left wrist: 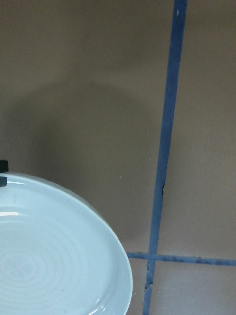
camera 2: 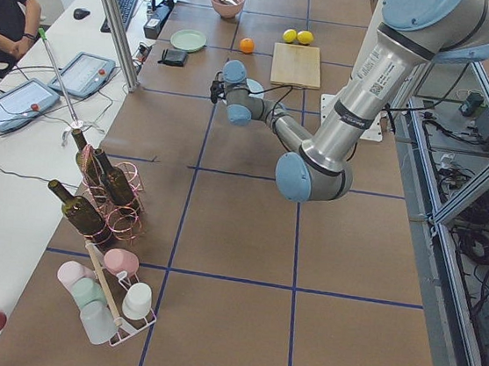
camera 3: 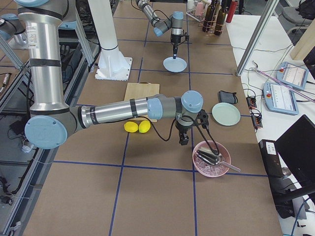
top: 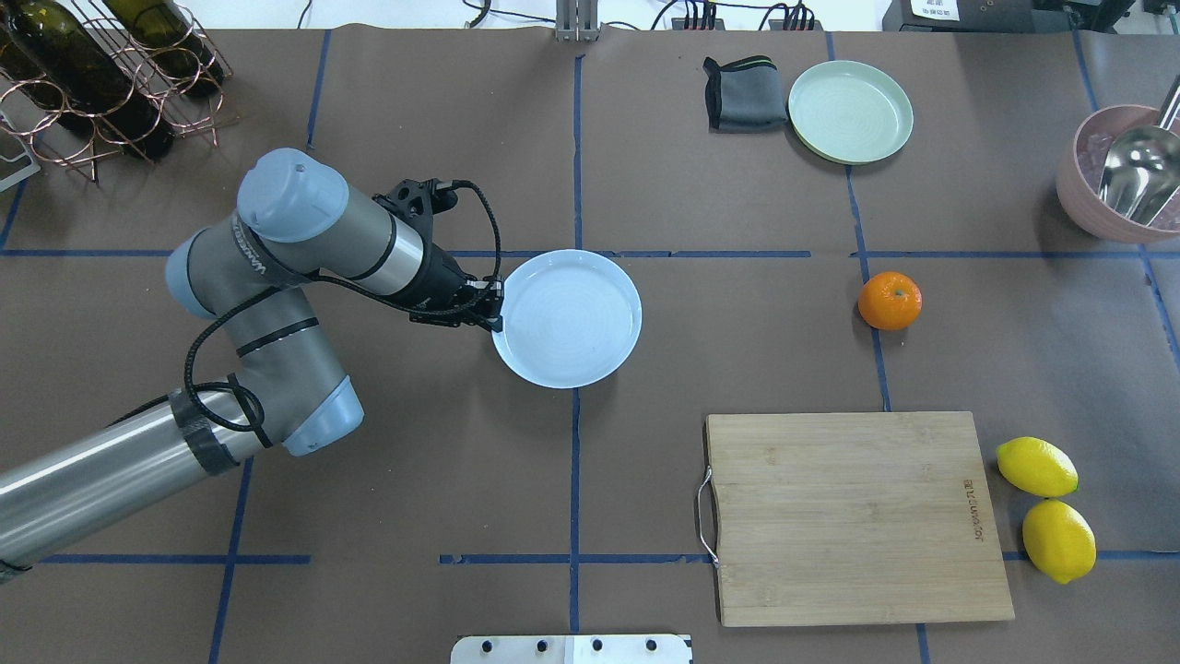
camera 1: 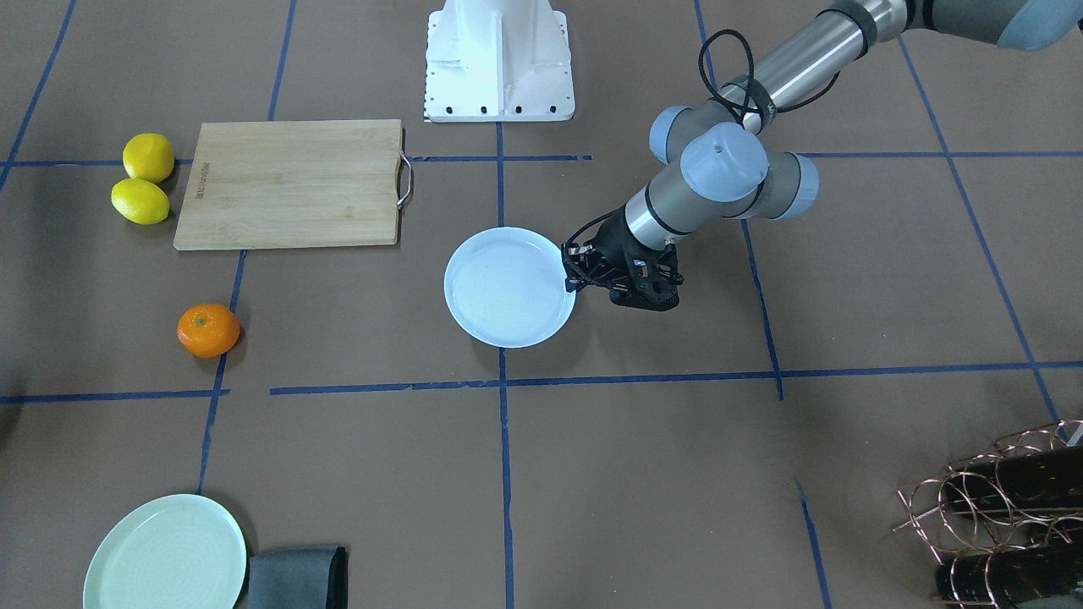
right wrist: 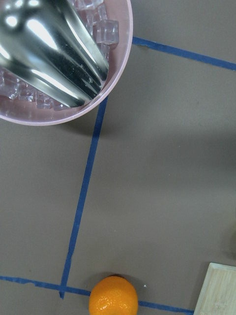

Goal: Pick orange to plate
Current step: 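Slide the white plate with the left gripper toward the table center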

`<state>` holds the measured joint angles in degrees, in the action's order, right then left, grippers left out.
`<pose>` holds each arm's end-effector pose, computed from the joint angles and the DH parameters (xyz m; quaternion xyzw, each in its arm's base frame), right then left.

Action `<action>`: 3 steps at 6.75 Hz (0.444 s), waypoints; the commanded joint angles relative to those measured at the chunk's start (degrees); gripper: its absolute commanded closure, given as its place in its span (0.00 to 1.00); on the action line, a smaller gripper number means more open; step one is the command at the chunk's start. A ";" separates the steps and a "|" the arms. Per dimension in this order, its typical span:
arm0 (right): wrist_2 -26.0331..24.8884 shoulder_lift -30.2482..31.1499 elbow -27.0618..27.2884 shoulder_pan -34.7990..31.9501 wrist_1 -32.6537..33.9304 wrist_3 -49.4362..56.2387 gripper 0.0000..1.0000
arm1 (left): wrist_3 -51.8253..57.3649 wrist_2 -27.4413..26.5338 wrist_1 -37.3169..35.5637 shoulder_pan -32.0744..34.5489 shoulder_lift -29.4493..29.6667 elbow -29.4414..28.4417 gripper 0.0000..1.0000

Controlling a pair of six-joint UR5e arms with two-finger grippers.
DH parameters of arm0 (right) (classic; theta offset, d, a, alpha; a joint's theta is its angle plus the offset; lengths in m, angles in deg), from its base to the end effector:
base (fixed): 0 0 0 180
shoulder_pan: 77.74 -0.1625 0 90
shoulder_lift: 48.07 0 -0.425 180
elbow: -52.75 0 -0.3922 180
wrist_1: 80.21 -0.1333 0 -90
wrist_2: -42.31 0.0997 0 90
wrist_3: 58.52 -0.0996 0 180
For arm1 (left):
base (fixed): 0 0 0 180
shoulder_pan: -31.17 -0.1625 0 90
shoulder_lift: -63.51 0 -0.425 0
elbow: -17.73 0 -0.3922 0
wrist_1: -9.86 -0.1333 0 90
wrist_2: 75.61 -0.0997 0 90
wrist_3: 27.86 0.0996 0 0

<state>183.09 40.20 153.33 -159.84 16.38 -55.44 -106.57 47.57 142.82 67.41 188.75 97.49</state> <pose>-0.0133 -0.5044 0.5564 0.0270 -0.4298 -0.1076 0.8961 0.5304 -0.4864 0.2827 -0.0008 0.5856 -0.0159 0.8104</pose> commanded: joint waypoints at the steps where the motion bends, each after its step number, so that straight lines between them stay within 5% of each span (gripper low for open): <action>1: 0.46 -0.29 0.32 1.16 0.00 -0.09 0.00 | -0.48 -2.06 1.33 -2.31 1.24 -1.71 0.99; 2: 0.37 -0.47 0.32 2.12 0.00 -0.70 0.00 | -0.30 -2.07 2.03 -2.66 0.89 -1.45 0.34; 3: -0.06 -2.47 0.75 4.74 -0.17 -7.67 0.00 | -0.65 -2.07 5.35 -2.23 0.63 -1.36 0.04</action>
<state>183.35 39.29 153.76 -157.41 16.33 -57.76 -107.02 45.58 145.45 65.10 189.63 96.05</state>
